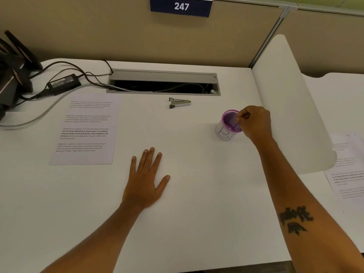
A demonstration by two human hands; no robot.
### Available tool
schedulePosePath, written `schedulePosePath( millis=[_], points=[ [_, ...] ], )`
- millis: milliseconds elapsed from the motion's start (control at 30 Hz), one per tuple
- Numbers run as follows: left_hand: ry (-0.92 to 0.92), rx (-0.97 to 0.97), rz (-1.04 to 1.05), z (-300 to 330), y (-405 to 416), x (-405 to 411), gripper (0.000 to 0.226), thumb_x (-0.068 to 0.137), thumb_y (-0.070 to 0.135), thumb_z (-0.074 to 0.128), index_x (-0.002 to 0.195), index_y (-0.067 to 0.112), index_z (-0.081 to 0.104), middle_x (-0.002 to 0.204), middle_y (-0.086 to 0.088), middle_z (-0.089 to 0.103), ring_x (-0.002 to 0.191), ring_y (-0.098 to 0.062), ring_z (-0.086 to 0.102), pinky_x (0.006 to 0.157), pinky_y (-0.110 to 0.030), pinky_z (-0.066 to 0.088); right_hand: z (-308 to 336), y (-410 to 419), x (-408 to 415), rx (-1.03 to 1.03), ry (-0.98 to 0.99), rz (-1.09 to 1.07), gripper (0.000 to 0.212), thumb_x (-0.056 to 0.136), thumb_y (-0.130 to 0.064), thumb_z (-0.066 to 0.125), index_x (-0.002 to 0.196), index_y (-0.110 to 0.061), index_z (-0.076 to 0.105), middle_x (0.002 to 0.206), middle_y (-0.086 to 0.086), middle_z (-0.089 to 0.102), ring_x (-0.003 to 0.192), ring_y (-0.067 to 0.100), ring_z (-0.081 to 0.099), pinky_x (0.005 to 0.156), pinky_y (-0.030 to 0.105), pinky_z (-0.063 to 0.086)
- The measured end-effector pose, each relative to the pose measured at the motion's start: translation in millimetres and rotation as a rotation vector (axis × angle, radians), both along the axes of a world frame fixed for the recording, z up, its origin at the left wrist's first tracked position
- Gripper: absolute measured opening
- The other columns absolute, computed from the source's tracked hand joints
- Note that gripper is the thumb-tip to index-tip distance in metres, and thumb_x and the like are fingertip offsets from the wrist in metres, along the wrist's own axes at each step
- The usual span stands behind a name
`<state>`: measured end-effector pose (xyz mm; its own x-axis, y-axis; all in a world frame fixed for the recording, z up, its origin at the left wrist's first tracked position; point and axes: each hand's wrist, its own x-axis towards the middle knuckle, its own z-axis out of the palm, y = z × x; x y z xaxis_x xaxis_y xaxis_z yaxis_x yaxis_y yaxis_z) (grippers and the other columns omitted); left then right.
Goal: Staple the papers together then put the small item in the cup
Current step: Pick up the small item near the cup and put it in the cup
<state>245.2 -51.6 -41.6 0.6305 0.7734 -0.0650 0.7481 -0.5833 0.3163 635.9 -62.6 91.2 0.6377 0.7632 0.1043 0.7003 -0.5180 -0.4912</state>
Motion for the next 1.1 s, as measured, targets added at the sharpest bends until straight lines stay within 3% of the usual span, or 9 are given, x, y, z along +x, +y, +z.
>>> schedulePosePath(
  millis=[133,267,367,433,600,700,900,1100],
  points=[
    [0.0,0.001,0.001,0.6,-0.6,0.2,0.081,0.105,0.065,0.032,0.171,0.026,0.005,0.18,-0.001,-0.004,0.167,-0.02,-0.005,0.134,-0.058,0.007,-3.3,-1.3,0.0,0.036,-0.008,-0.022,0.005,0.085,-0.002,0.077,0.087,-0.007,0.077,0.092,0.011,0.077,0.079,0.019,0.065,0.074,0.027,0.053],
    [0.01,0.001,0.001,0.5,-0.1,0.5,0.081,0.105,0.066,0.031,0.171,0.026,0.005,0.18,0.0,-0.004,0.167,-0.02,-0.005,0.134,-0.058,0.007,-4.8,-5.2,1.2,0.068,-0.017,0.008,0.008,0.087,-0.002,0.074,0.091,-0.005,0.079,0.092,0.012,0.079,0.083,0.023,0.07,0.078,0.035,0.062],
    [0.015,0.003,0.003,0.5,-0.3,0.6,0.081,0.105,0.066,0.031,0.171,0.026,0.005,0.18,0.0,-0.005,0.167,-0.02,-0.005,0.134,-0.058,0.007,-5.0,-13.4,-2.9,0.129,0.019,-0.017,0.006,0.086,-0.004,0.074,0.09,-0.006,0.079,0.087,0.009,0.078,0.076,0.018,0.067,0.071,0.018,0.053],
    [0.013,0.003,0.002,0.8,-0.7,0.6,0.081,0.105,0.066,0.031,0.171,0.026,0.005,0.18,0.0,-0.005,0.167,-0.019,-0.005,0.134,-0.058,0.006,-5.0,-23.6,-9.8,0.201,0.089,-0.066,0.005,0.087,-0.008,0.075,0.09,-0.007,0.078,0.085,0.007,0.077,0.074,0.017,0.067,0.069,0.014,0.049],
    [0.012,0.006,0.004,1.7,-1.1,0.7,0.081,0.106,0.065,0.032,0.171,0.026,0.004,0.18,0.0,-0.006,0.167,-0.019,-0.006,0.134,-0.057,0.006,-20.8,-65.0,-34.5,0.3,0.28,-0.17,0.002,0.09,-0.017,0.076,0.091,-0.016,0.076,0.081,0.003,0.075,0.074,0.022,0.071,0.071,0.032,0.061],
    [0.01,0.01,0.002,1.2,-1.0,0.7,0.081,0.106,0.065,0.034,0.171,0.025,0.005,0.18,0.0,-0.005,0.167,-0.019,-0.005,0.134,-0.058,0.007,-48.4,-87.6,-49.7,0.215,0.352,-0.199,0.004,0.088,-0.014,0.075,0.087,-0.017,0.077,0.076,0.001,0.075,0.07,0.022,0.072,0.068,0.034,0.061],
    [0.02,0.017,0.004,0.4,-1.0,0.2,0.081,0.106,0.064,0.034,0.171,0.025,0.006,0.181,0.0,-0.003,0.167,-0.02,-0.004,0.134,-0.058,0.008,-89.2,-107.8,-69.1,0.021,0.255,-0.135,0.008,0.09,-0.005,0.074,0.088,-0.013,0.077,0.086,-0.001,0.075,0.079,0.015,0.068,0.074,0.013,0.048],
    [0.012,0.015,0.005,-0.4,-0.8,0.3,0.081,0.105,0.065,0.034,0.171,0.025,0.006,0.181,0.0,-0.002,0.167,-0.02,-0.003,0.134,-0.058,0.007,-97.8,-100.4,-72.7,-0.001,0.156,-0.093,0.007,0.089,-0.012,0.079,0.095,-0.008,0.079,0.094,0.006,0.077,0.087,0.02,0.071,0.081,0.028,0.053]
  ],
)
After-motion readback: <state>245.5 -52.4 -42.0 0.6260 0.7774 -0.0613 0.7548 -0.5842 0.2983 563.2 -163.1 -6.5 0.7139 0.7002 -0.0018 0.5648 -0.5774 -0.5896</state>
